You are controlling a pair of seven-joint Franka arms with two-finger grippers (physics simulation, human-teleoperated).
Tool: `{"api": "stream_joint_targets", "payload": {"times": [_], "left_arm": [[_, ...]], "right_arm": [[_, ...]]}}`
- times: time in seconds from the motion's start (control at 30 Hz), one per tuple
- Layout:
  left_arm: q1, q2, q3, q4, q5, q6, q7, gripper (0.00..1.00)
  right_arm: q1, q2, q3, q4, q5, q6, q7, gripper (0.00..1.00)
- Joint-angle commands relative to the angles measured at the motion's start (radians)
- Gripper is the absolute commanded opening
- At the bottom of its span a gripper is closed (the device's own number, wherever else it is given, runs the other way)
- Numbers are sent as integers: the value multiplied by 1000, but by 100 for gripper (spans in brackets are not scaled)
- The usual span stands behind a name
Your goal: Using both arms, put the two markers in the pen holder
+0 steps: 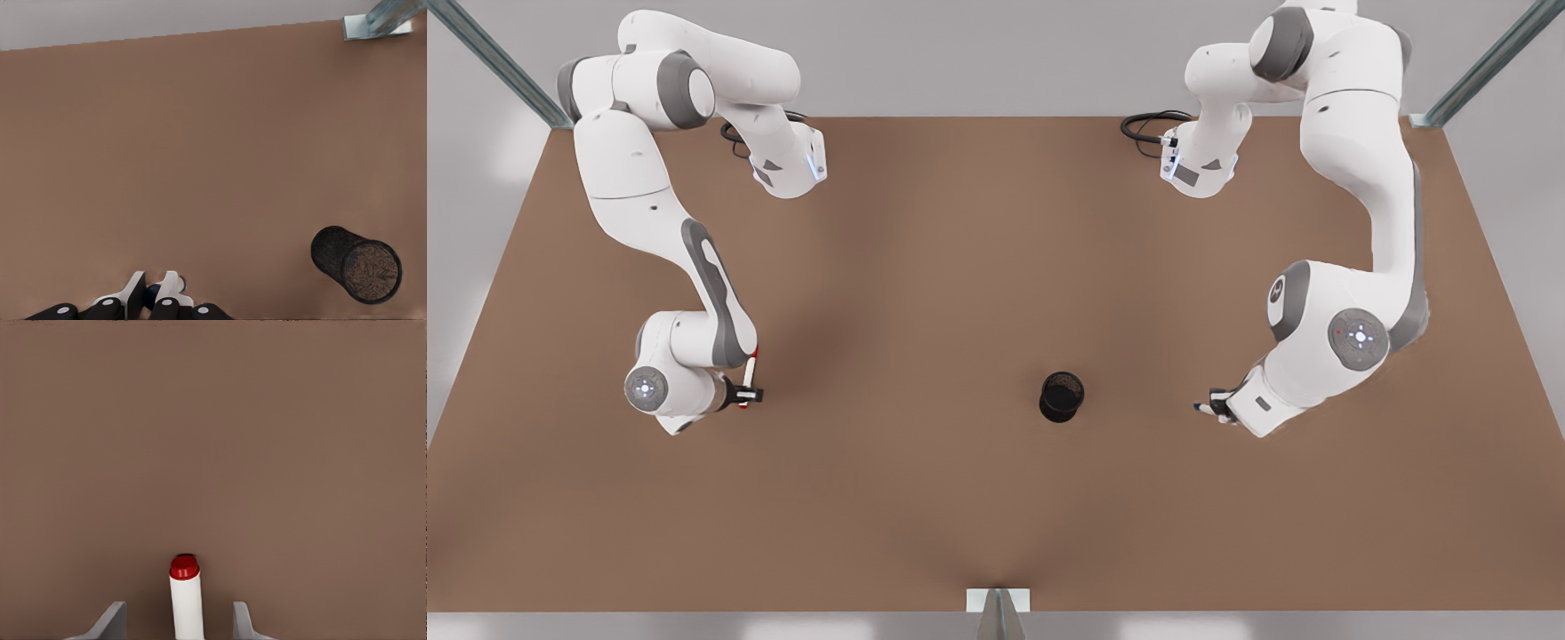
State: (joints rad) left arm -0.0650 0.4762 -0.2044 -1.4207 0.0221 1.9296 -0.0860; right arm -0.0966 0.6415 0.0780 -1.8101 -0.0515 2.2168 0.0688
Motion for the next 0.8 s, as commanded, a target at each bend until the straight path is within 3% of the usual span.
{"api": "stream_joint_targets", "payload": {"times": [0.0,0.17,0.4,0.5,0.77], "left_arm": [[-45,-4,-41,2,-17,-83,-225,21],[-194,16,-43,85,-19,-70,-504,21],[-256,44,-41,88,-11,15,-627,21],[-256,64,-40,88,-10,48,-633,21],[-263,105,-33,88,-8,135,-653,21]], "right_arm": [[0,0,0,2,-8,20,-11,64],[0,1,0,3,-8,24,-10,45],[0,6,0,2,-8,34,-10,43],[0,6,0,3,-7,34,-10,36],[-2,10,0,2,-7,29,-10,38]]}}
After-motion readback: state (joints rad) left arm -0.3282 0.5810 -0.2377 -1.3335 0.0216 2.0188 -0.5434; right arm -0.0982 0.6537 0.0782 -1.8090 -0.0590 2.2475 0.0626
